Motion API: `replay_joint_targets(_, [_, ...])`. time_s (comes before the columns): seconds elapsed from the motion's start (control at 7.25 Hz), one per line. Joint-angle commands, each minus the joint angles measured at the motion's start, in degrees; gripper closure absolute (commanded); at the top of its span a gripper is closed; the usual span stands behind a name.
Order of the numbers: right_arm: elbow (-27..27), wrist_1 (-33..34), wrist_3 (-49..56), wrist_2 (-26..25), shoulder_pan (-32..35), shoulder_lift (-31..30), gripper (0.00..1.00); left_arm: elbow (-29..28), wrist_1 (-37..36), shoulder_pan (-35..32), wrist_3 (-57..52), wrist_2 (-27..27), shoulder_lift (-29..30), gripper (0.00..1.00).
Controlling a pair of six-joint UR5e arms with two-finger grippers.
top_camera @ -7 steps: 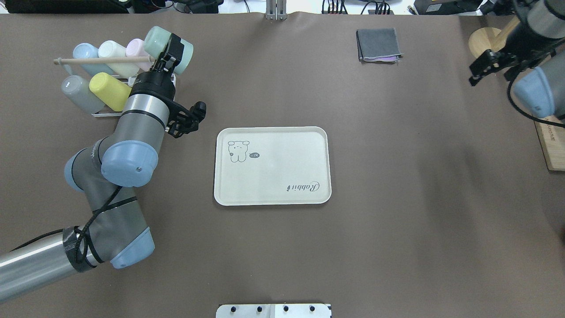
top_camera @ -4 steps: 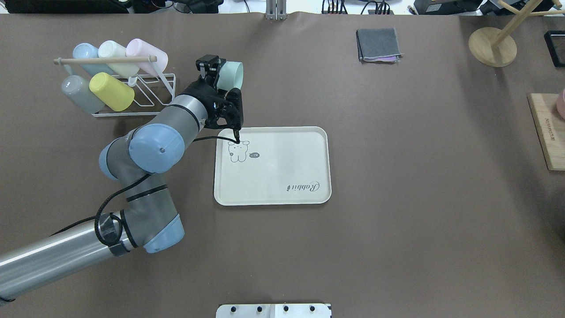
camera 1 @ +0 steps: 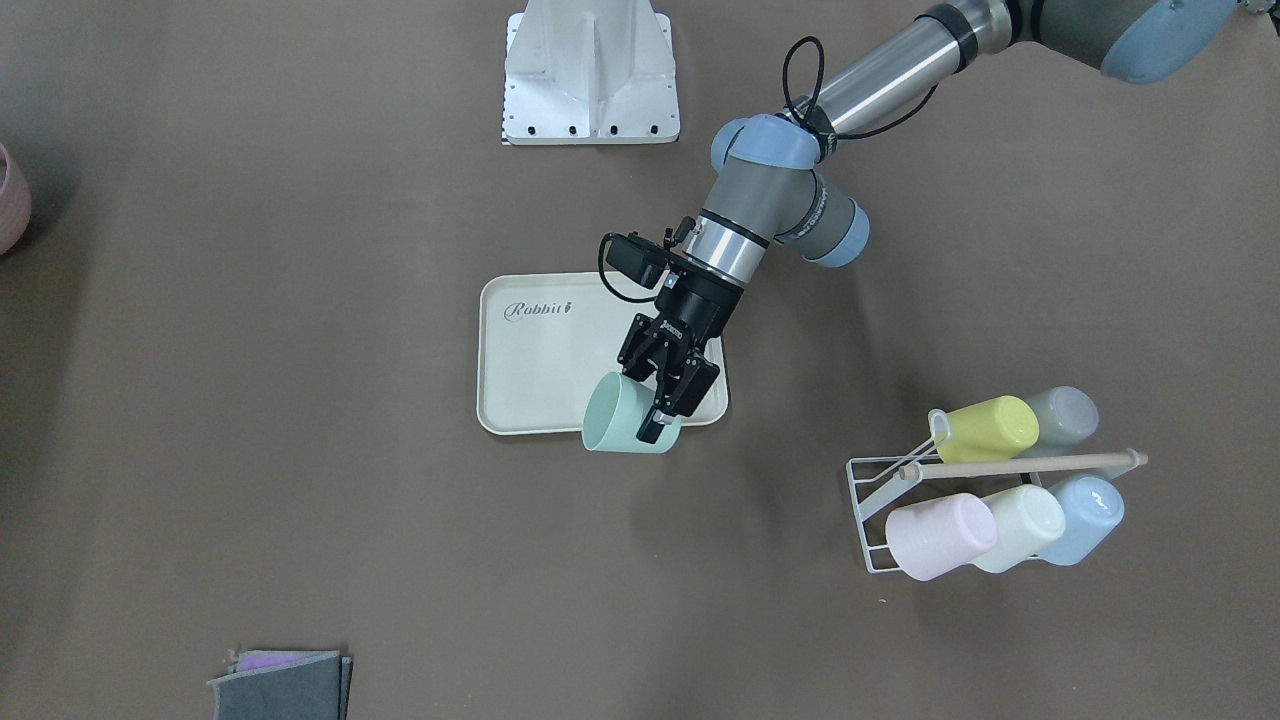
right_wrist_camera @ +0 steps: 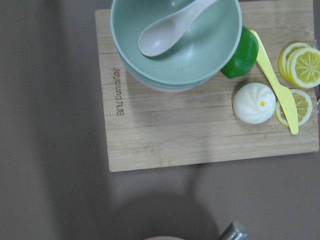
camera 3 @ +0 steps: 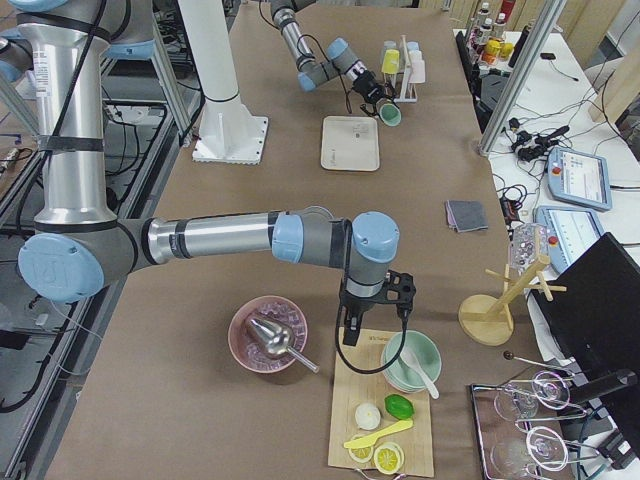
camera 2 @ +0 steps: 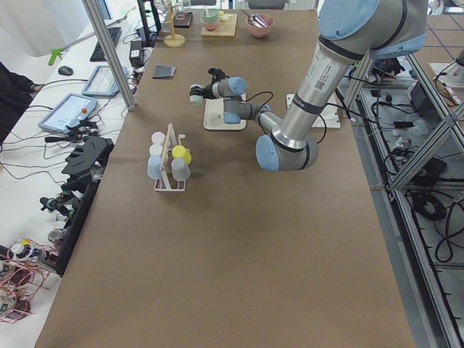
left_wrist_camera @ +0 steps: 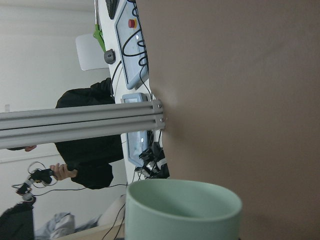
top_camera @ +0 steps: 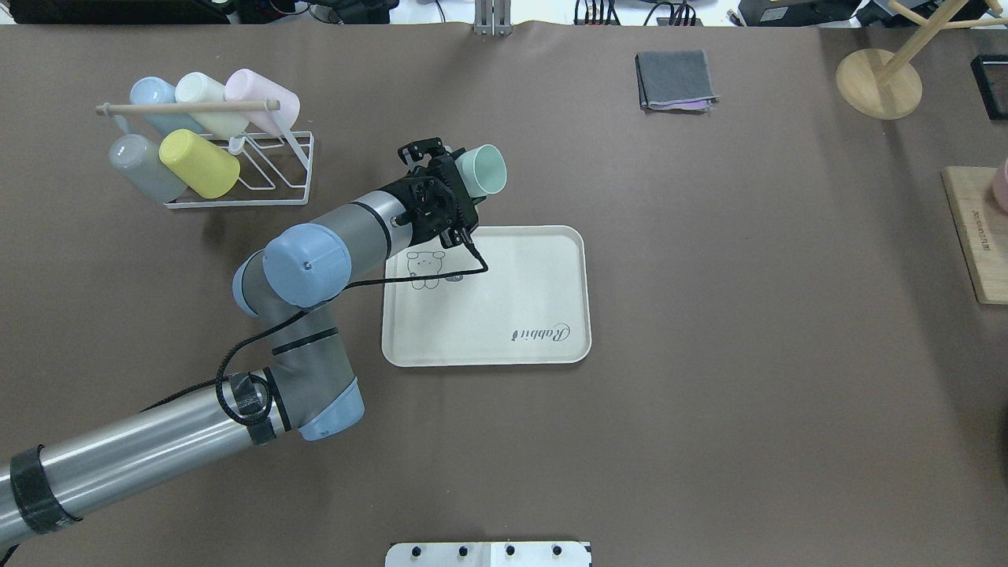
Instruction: Pick up and place green cup on tray
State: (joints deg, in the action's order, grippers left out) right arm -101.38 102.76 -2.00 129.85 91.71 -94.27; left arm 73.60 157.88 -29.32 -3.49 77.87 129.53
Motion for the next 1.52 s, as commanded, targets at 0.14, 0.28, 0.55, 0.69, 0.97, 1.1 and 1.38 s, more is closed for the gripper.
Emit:
replay_joint_targets(0.14, [-3.6,-0.2,-0.2,-0.6,0.0,-3.8,0.0,-1.4,12.6,1.1,12.0,8.1,1.6,0.81])
replay_joint_targets(0.28, [-3.9,-1.1,-0.2,-0.6,0.0,-4.9,0.0,-4.1,17.9,1.8,14.7,9.3,1.5,0.81])
replay_joint_targets(0.55, [-3.5,-1.8,-0.2,-0.6,-0.1,-4.9,0.0,-7.1,20.5,3.0,22.9,9.5,1.5,0.81])
replay_joint_targets(0.69, [-3.3,-1.8,-0.4,-0.6,-0.2,-4.6,0.0,-7.7,20.5,3.4,27.9,9.7,1.6,0.81])
replay_joint_targets(0.97, [-3.3,-1.9,-0.7,-0.6,-0.2,-4.3,0.0,-9.3,20.5,4.4,34.1,9.8,1.5,0.81])
replay_joint_targets(1.1, [-3.2,-1.9,-0.8,-0.6,-0.2,-4.3,0.0,-9.7,20.6,4.6,34.3,9.8,1.5,0.81])
replay_joint_targets(1.38, [-3.3,-1.9,-0.8,-0.6,-0.2,-4.3,0.0,-9.8,20.5,5.5,37.3,10.2,1.6,0.81])
